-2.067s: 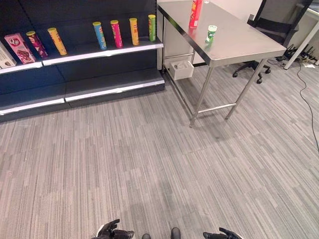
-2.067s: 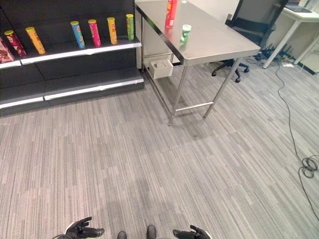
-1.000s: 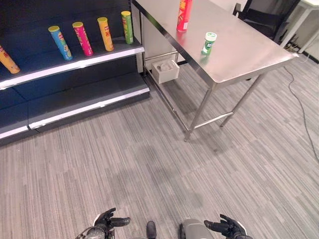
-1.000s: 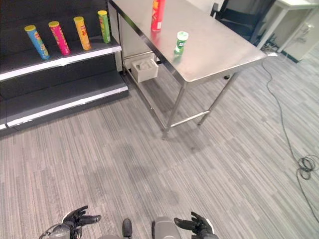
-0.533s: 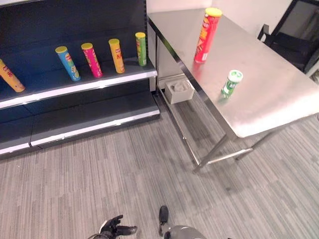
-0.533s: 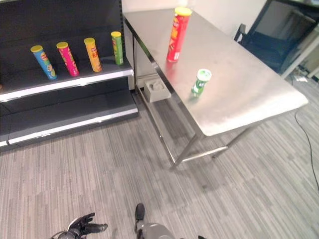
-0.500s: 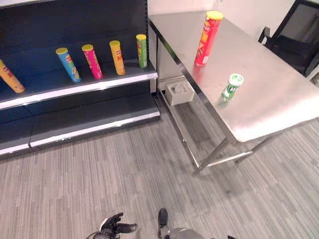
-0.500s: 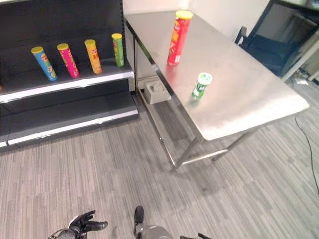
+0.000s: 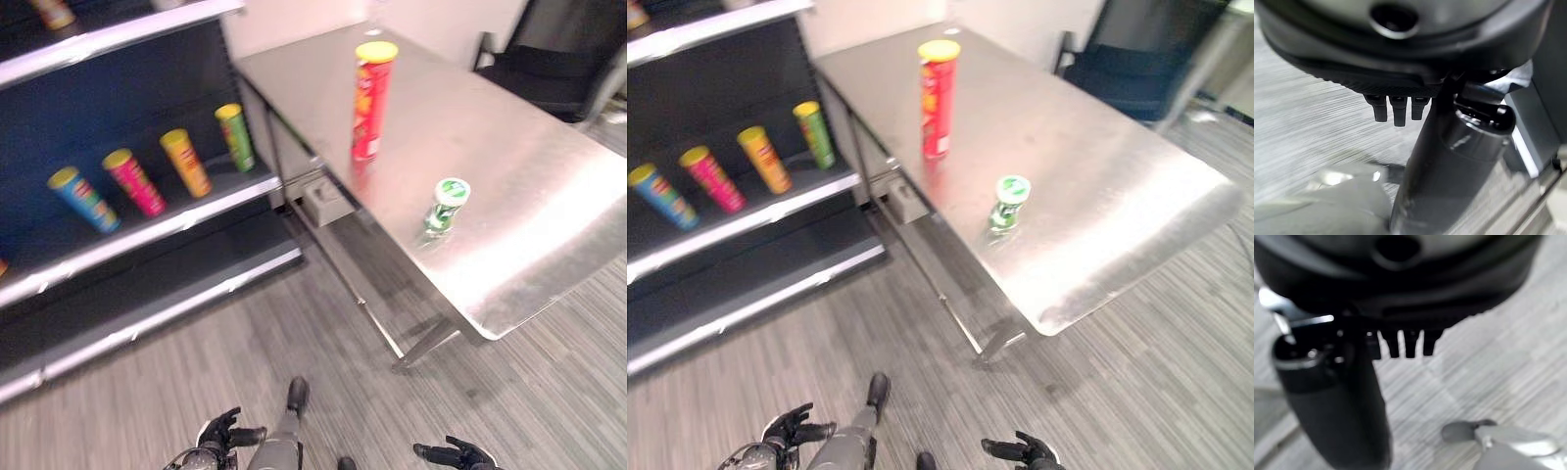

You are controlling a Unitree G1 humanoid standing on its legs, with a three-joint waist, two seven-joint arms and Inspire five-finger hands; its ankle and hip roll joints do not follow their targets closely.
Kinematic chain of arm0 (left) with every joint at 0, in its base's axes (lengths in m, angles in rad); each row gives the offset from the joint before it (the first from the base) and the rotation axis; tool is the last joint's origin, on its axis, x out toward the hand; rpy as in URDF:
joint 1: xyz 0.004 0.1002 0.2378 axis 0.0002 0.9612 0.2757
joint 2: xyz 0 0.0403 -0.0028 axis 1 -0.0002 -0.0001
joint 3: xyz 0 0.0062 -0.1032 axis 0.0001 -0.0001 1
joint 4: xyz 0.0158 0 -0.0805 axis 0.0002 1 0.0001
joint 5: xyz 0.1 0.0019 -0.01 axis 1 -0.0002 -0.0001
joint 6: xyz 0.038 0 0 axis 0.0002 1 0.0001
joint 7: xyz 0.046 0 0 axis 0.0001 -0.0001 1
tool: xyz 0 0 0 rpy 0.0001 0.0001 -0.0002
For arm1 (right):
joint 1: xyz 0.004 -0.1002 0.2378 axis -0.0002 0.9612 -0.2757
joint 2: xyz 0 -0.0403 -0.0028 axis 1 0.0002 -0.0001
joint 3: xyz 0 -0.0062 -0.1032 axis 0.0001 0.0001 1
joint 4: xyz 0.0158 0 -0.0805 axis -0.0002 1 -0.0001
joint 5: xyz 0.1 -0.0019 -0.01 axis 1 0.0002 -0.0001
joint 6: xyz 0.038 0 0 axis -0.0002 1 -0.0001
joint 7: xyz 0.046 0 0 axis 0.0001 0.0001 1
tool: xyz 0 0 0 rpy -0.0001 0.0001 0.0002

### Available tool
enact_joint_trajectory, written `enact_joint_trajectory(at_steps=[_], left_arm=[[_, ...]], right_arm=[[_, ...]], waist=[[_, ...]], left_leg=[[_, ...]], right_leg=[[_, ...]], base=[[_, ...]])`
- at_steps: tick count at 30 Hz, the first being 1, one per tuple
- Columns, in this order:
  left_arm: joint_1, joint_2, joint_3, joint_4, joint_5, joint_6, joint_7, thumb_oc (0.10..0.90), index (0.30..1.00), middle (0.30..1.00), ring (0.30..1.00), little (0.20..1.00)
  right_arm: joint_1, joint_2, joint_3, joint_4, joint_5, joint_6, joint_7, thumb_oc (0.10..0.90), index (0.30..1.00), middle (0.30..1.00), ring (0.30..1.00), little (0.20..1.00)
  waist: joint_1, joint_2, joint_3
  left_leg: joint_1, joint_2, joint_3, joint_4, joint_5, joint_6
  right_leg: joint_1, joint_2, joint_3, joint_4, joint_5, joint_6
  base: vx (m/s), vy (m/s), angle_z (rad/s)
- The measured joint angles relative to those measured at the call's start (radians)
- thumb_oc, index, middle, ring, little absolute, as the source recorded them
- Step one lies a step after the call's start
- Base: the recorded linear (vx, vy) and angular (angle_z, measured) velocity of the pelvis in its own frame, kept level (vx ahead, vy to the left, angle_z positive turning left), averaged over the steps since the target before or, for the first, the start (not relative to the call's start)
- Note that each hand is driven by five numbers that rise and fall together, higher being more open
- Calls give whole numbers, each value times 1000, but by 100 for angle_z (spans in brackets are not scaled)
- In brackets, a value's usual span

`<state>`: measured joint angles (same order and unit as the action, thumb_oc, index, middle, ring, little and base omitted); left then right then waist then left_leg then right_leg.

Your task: Put the goods on the table back onto the shelves and tidy them up.

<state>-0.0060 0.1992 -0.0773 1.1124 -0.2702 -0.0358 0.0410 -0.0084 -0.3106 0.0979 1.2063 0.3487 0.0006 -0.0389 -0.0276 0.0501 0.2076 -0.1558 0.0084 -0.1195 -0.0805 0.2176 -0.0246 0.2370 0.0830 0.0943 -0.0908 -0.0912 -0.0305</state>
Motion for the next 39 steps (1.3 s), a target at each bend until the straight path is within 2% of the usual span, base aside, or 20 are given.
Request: enact_joint_trajectory(at_steps=[1,2,3,6,8,9,10,13,14,16,17,18,21,22,25,27,28,33,35,39], left_arm=[[-3,8,-2,7,0,0,2,800,900,900,900,900],[-5,12,-5,11,-1,0,1,800,900,900,900,900],[-7,22,-25,16,-1,-2,5,800,900,900,900,900],[-46,30,-31,20,-4,-2,14,800,900,900,900,900],[-56,73,-26,-10,-5,-4,14,800,900,900,900,900],[-54,103,-23,-15,-5,-4,15,800,900,900,900,900],[-49,117,-27,-18,-4,-4,16,800,900,900,900,900],[-33,142,-18,-21,-3,-6,34,800,900,900,900,900],[-21,141,-14,-22,-3,-5,36,800,900,900,900,900],[6,120,-4,-25,-3,-5,37,800,900,900,900,900],[18,108,2,-25,-2,-4,36,800,900,900,900,900],[41,88,2,-26,-2,-1,33,800,900,900,900,900],[54,59,2,-48,1,-1,29,800,900,900,900,900],[55,49,2,-73,2,-2,10,800,900,900,900,900],[55,48,5,-106,18,-5,-10,800,900,900,900,900],[60,48,6,-111,19,-6,-16,800,900,900,900,900],[67,49,9,-113,25,-8,-36,800,900,900,900,900],[114,49,11,-107,38,-9,-68,800,900,900,900,900],[124,48,13,-98,38,-7,-74,800,900,900,900,900],[151,45,32,-100,38,-8,-78,800,900,900,900,900]], right_arm=[[11,15,-14,4,0,9,0,800,900,900,900,900],[20,22,-33,4,3,9,1,800,900,900,900,900],[22,34,-79,4,7,9,-4,800,900,900,900,900],[22,29,-136,1,13,9,-22,800,900,900,900,900],[17,-10,-168,-8,-35,15,-34,800,900,900,900,900],[19,-63,-222,-15,-63,30,-34,800,900,900,900,900],[19,-111,-274,-16,-71,39,-36,800,900,900,900,900],[57,-296,-441,-94,-74,50,-105,800,900,900,900,900],[80,-363,-495,-146,-70,57,-119,800,900,900,900,900],[106,-468,-609,-278,-60,42,-188,800,900,900,900,900],[122,-487,-643,-352,-58,32,-208,800,900,900,900,900],[110,-522,-654,-517,-58,7,-269,800,900,900,900,900],[95,-552,-655,-726,-47,-33,-284,800,900,900,900,900],[85,-552,-654,-865,-8,-81,-264,800,900,900,900,900],[41,-554,-615,-1036,61,-168,-187,800,900,900,900,900],[2,-575,-547,-1112,107,-182,-117,800,900,900,900,900],[-16,-587,-477,-1161,148,-195,-21,800,900,900,900,900],[10,-603,-342,-1269,233,-155,205,800,900,900,900,900],[19,-562,-337,-1281,290,-135,241,800,900,900,900,900],[95,-565,-338,-1298,298,-75,311,800,900,900,900,900]], waist=[[-9,-32,3],[-13,-40,1],[-10,-51,-7],[-13,-56,-11],[-7,-71,-15],[-12,-84,-17],[-9,-93,-24],[-13,-101,-58],[-17,-99,-59],[-39,-91,-66],[-46,-87,-67],[-67,-95,-65],[-73,-103,-64],[-72,-106,-65],[-60,-108,-66],[-57,-106,-67],[-42,-107,-71],[-8,-106,-72],[-13,-107,-73],[-11,-103,-75]], left_leg=[[41,-16,43,-13,25,29],[52,-15,65,-12,12,47],[68,-18,84,-12,-11,70],[77,-32,125,-12,-39,84],[88,-36,172,-12,-62,83],[106,-49,186,-14,-89,79],[113,-60,200,-18,-100,88],[100,-69,216,-18,-118,80],[100,-70,222,-15,-118,79],[94,-61,225,-15,-120,72],[93,-56,228,-16,-118,70],[105,-44,239,-17,-115,59],[130,-24,244,-18,-123,43],[139,-14,239,-13,-122,37],[141,-4,234,-13,-120,29],[146,0,234,-14,-122,24],[149,0,223,-13,-121,22],[141,-4,201,-13,-116,15],[142,-8,188,-13,-114,13],[140,-13,175,-13,-113,12]], right_leg=[[-1,-26,-10,50,-34,65],[-20,-40,-8,91,-45,80],[-63,-63,-19,164,-94,121],[-121,-134,-34,142,-100,139],[-186,-188,-31,105,-74,185],[-195,-219,-31,71,-27,211],[-210,-236,-31,64,8,219],[-249,-247,-33,69,43,207],[-251,-249,-32,62,80,197],[-248,-240,-33,35,106,189],[-247,-236,-32,26,115,183],[-226,-224,-25,-1,128,174],[-206,-206,-24,-2,125,171],[-193,-194,-30,-2,124,169],[-189,-186,-36,-2,123,167],[-184,-181,-36,-2,122,166],[-176,-180,-46,-2,119,165],[-169,-183,-65,-2,111,167],[-162,-185,-78,-3,108,166],[-157,-191,-93,-2,102,159]], base=[[93,199,-73],[119,266,-94],[68,189,-70],[28,142,-49],[35,122,-52],[39,108,-36],[27,67,-34],[33,66,-14],[21,24,-8],[35,15,-11],[38,-15,-24],[57,-24,-23],[47,-45,-9],[1,-61,3],[40,-43,6],[33,-56,6],[22,-77,16],[2,-63,18],[-7,-51,17],[-14,-49,13]])
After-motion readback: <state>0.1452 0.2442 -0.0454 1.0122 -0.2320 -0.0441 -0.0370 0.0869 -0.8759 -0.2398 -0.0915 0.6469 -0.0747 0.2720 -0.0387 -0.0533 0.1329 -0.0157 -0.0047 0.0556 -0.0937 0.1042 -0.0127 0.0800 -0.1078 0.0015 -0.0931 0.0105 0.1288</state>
